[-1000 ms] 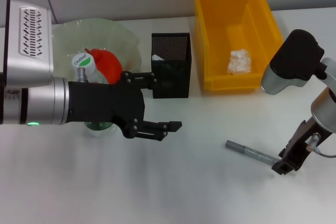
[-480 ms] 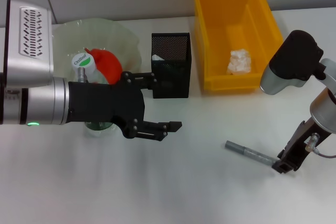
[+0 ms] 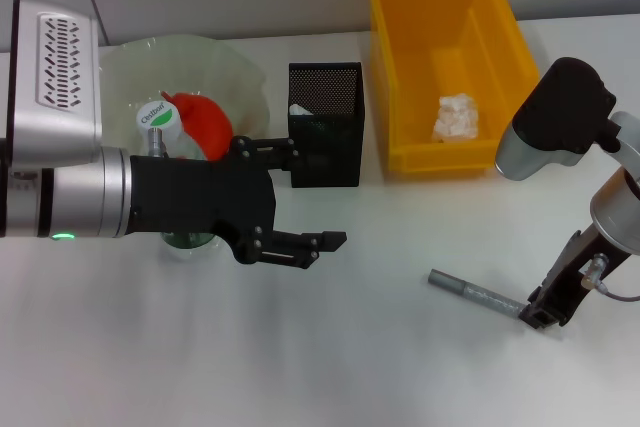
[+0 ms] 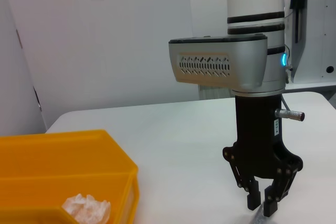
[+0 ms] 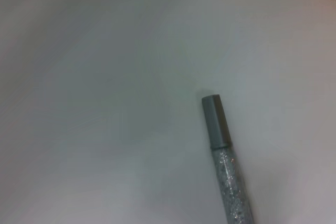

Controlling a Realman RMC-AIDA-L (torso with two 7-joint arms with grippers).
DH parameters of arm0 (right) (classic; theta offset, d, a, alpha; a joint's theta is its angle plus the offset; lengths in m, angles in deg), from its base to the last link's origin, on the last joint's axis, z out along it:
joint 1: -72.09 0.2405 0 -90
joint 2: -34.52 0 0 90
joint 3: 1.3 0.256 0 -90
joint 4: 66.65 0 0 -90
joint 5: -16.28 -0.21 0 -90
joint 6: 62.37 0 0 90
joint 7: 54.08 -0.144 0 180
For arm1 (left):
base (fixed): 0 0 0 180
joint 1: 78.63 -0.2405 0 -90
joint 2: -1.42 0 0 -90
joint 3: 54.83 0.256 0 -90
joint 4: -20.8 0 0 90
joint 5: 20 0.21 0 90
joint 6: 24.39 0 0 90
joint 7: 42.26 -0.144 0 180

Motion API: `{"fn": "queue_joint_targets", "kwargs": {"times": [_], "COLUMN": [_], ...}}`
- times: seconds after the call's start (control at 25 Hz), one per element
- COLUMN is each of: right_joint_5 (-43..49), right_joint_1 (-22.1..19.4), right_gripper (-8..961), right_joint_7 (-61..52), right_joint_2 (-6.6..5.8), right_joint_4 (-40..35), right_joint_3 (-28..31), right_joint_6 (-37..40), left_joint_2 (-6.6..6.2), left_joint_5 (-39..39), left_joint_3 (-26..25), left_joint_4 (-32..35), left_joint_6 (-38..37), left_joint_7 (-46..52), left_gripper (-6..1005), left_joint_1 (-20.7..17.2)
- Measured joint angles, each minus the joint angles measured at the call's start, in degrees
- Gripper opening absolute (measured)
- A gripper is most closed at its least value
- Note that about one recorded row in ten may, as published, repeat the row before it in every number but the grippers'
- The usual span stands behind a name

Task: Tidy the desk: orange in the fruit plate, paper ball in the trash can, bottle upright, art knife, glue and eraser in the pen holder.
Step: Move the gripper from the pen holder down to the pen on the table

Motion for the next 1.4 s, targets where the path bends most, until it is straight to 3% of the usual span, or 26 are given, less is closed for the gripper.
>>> {"fn": "queue_joint_targets", "kwargs": {"times": [1.4], "right_joint_5": [0.27], "right_joint_1": [1.24], "right_gripper": [129], "right_joint_7": [-0.46], "right_joint_2": [0.07], "right_joint_4": [2.43], "right_joint_3": [-0.5], "right_joint_6": [-0.27], "left_joint_2": [0.0], "left_joint_5": [-0.19], "left_joint_3": [0.0], "left_joint_4": [-0.87], "left_joint_6": [0.62], "left_joint_7": [-1.28], "left_gripper": [812], "left_joint_1": [-0.02]}}
